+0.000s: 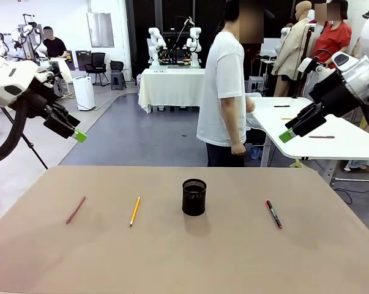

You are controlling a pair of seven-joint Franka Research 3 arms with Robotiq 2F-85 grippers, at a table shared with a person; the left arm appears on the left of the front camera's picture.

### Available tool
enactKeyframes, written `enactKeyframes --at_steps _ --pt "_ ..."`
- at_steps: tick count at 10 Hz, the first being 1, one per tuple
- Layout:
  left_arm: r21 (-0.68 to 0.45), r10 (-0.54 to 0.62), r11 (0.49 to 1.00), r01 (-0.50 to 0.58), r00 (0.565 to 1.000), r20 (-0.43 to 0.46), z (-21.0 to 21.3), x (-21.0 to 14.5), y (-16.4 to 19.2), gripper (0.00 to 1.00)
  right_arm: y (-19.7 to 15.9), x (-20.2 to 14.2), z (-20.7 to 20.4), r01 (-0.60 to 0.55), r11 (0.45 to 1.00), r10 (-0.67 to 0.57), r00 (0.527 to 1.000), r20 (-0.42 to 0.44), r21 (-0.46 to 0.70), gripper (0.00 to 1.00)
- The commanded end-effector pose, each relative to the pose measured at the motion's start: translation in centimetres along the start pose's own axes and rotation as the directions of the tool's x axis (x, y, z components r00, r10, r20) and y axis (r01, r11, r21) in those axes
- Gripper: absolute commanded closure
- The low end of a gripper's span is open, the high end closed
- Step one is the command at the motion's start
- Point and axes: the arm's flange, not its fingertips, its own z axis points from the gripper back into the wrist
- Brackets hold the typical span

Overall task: Place the pens into the pen holder.
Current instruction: Pick up a writing instrument from the table and place it into the Pen holder.

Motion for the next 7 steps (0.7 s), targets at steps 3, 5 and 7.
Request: enactKeyframes --at_steps 3,5,7 --pt "0.091 0.213 0.977 -0.194 0.928 -0.305 -2.8 -0.3 1.4 0.0 0.0 0.1 0.0 0.0 1.0 0.0 1.0 0.009 -0.003 0.0" --pt "0.168 0.355 0.934 -0.315 0.874 -0.333 -5.9 0.3 2.0 0.0 0.0 0.1 0.0 0.0 1.0 0.0 1.0 0.009 -0.003 0.0" --pt "0.307 0.546 0.834 -0.459 0.766 -0.34 -9.0 0.8 3.6 0.0 0.0 0.1 0.0 0.0 1.0 0.0 1.0 0.009 -0.003 0.0"
